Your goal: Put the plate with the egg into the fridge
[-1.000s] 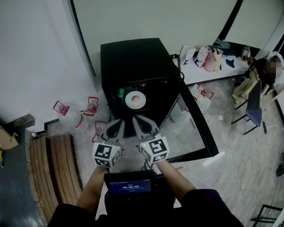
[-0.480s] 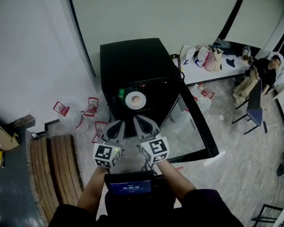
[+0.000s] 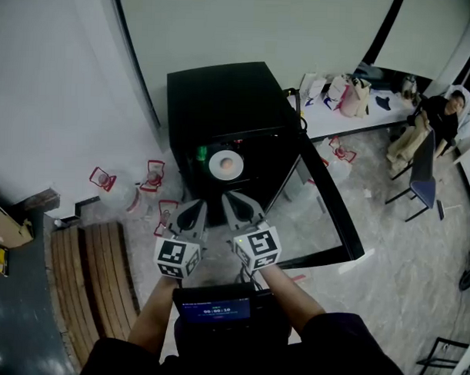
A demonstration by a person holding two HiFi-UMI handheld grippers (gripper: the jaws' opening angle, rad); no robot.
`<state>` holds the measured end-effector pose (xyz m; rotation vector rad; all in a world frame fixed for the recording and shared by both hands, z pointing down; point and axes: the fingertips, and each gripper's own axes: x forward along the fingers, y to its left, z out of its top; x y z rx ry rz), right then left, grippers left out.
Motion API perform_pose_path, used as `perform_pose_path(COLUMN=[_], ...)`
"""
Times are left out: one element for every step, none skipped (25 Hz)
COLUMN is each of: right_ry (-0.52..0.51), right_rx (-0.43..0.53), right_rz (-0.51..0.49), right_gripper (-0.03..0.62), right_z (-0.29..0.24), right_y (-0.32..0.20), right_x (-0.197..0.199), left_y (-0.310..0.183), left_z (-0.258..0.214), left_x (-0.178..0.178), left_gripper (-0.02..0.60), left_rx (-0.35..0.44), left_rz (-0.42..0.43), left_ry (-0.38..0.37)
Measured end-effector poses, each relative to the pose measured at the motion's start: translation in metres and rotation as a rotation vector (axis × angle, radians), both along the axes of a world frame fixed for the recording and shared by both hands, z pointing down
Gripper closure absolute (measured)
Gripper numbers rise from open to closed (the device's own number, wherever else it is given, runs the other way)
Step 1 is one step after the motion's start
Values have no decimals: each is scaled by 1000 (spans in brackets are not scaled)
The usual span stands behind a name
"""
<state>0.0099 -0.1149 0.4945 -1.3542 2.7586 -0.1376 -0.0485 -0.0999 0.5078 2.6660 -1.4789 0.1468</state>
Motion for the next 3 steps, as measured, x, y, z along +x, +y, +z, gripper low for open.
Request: perform_pose_path(right_ry=[0, 1, 1], right_rx=[0, -1, -1], right_rz=[1, 1, 2], right_gripper=[587, 587, 587], right_z=[1, 1, 2], right_y=[0, 0, 1], right_x=[0, 0, 0], left_y=[0, 1, 1], left_z=[0, 1, 1], left_x=[-1, -1, -2], left_gripper=[572, 572, 572], left_rx=[-1, -2, -3], left_rz=[0, 0, -1], left_ry=[0, 0, 0])
